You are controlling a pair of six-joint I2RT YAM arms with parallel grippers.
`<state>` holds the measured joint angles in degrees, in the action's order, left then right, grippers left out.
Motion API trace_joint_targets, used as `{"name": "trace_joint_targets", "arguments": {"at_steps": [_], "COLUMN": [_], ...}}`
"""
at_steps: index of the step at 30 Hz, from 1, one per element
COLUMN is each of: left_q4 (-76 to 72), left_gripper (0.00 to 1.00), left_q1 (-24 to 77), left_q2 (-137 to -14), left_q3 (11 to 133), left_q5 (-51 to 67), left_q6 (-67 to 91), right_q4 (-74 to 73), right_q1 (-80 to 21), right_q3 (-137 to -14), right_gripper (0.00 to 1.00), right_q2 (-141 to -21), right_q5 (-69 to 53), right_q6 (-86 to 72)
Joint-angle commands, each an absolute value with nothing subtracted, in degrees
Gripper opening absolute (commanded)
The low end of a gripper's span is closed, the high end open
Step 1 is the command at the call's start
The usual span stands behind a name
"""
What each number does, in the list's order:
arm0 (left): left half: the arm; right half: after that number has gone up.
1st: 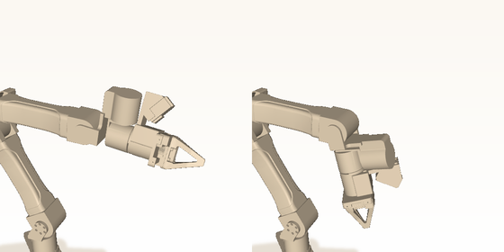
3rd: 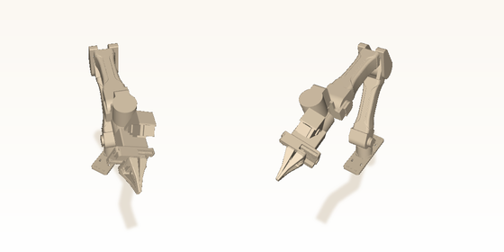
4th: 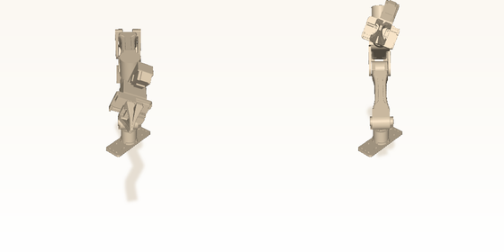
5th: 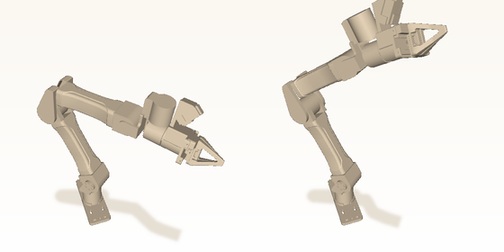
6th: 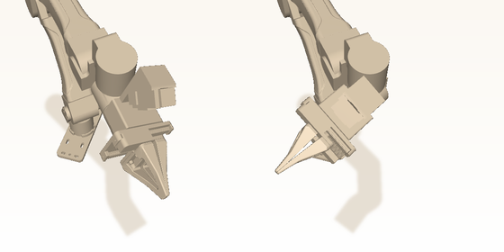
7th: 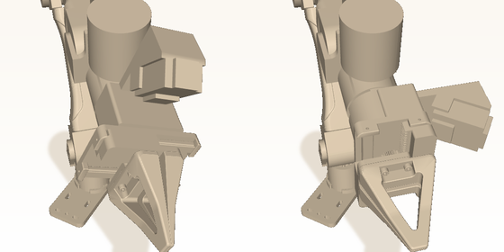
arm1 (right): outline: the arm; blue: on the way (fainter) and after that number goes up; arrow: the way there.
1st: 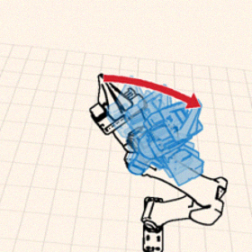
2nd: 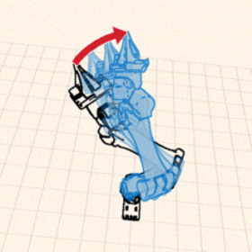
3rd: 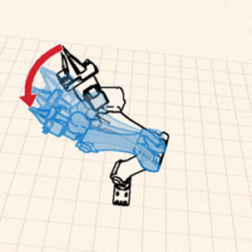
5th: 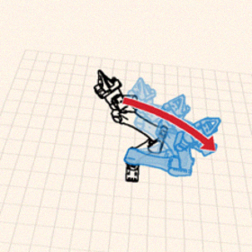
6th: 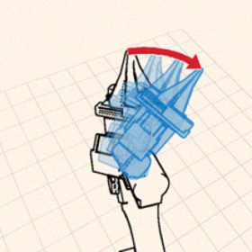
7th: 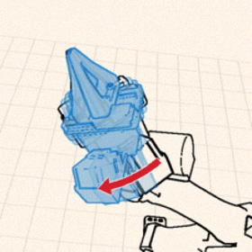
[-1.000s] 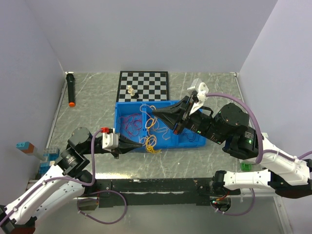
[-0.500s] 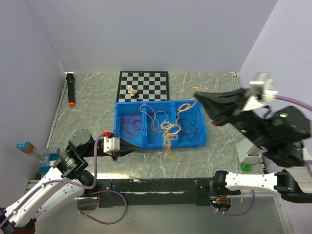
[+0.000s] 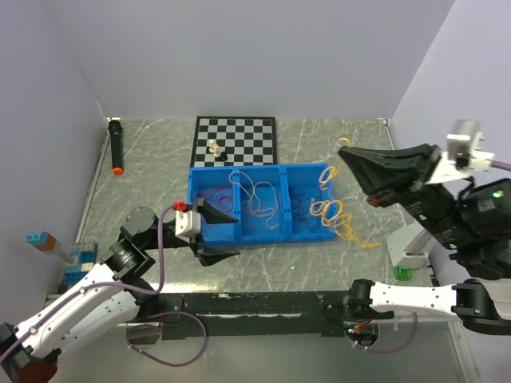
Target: Untangle the cables
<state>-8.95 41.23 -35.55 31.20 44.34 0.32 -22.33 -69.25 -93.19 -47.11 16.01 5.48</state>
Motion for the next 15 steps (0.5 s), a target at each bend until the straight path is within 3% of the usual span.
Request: {"name": "trace_joint_targets", "arguments": {"at_steps": [1,5,12,14,15], "left_q4": [-19.94,-21.71,-23.03,-21.72,-21.27], "left_gripper": [0.84,0.99,0.99,0.85,0.67], "left_q1": [44.72,47.55,48.08,47.99,48.08], "left_q2": [-38.58,-40.25,-39.99,-39.47,-39.11], "left_q3": [33.4,32.44,28.39,27.34,26.99], "left_q5": [44.83,42.81,38.93,40.16,40.34], "left_q6": [10.53,13.62,8.8,6.25,5.46], "right_q4": [-20.57,-18.99,-16.7,-16.87,-17.05], "right_q1": [-69.61,-69.7,-69.61,-69.61,-69.61], "right_q3": [-93.43,-94.3,-96.5,-97.47,-97.99], "right_gripper": [0.0,0.0,0.0,0.0,0.0], "right_q2": [-50.35,-52.12,-53.96,-54.58,-54.75], "right_q5": [13.45,11.69,7.74,6.86,6.59], "right_q6": [5.01,4.92,3.96,3.87,3.87]}}
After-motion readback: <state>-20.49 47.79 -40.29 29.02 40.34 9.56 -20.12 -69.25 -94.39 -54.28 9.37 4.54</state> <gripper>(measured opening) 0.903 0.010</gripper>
